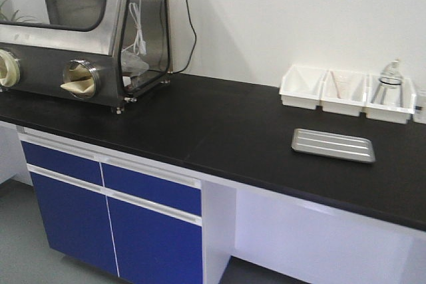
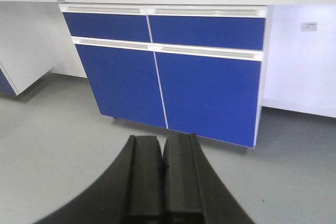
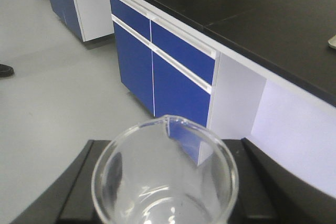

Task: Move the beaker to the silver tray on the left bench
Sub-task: 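Drive the base to the bench with the silver tray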

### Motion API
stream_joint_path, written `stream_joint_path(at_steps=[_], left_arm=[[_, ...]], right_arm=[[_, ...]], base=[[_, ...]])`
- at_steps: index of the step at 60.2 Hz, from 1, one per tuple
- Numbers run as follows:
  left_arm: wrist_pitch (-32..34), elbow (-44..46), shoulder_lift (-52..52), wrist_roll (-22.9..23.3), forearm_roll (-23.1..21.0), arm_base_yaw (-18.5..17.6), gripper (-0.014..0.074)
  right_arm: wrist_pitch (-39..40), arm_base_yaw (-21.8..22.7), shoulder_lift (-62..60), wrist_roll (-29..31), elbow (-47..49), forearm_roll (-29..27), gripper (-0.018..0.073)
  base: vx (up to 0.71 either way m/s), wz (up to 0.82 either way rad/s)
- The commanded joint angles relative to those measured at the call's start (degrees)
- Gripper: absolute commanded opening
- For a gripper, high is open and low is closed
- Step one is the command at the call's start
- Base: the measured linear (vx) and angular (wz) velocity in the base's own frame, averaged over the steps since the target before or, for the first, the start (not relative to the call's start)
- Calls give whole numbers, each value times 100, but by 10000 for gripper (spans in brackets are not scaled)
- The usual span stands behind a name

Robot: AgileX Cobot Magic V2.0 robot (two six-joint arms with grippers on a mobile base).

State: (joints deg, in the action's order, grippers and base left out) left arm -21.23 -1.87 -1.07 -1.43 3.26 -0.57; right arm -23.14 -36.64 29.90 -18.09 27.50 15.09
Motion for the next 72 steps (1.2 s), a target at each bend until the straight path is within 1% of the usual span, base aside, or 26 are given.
stream_joint_path(at_steps=[1,15,28,72], left_arm=[[434,-114,-41,10,-16,-33,1],[434,-114,-41,10,-16,-33,1],[434,-114,-41,10,-16,-33,1],[434,-114,-41,10,-16,-33,1]], right_arm=[[445,15,15,18,174,105,-11],[445,15,15,18,174,105,-11],[445,15,15,18,174,105,-11],[445,15,15,18,174,105,-11]], base=[[43,21],[46,9],[46,-17],[38,-46]])
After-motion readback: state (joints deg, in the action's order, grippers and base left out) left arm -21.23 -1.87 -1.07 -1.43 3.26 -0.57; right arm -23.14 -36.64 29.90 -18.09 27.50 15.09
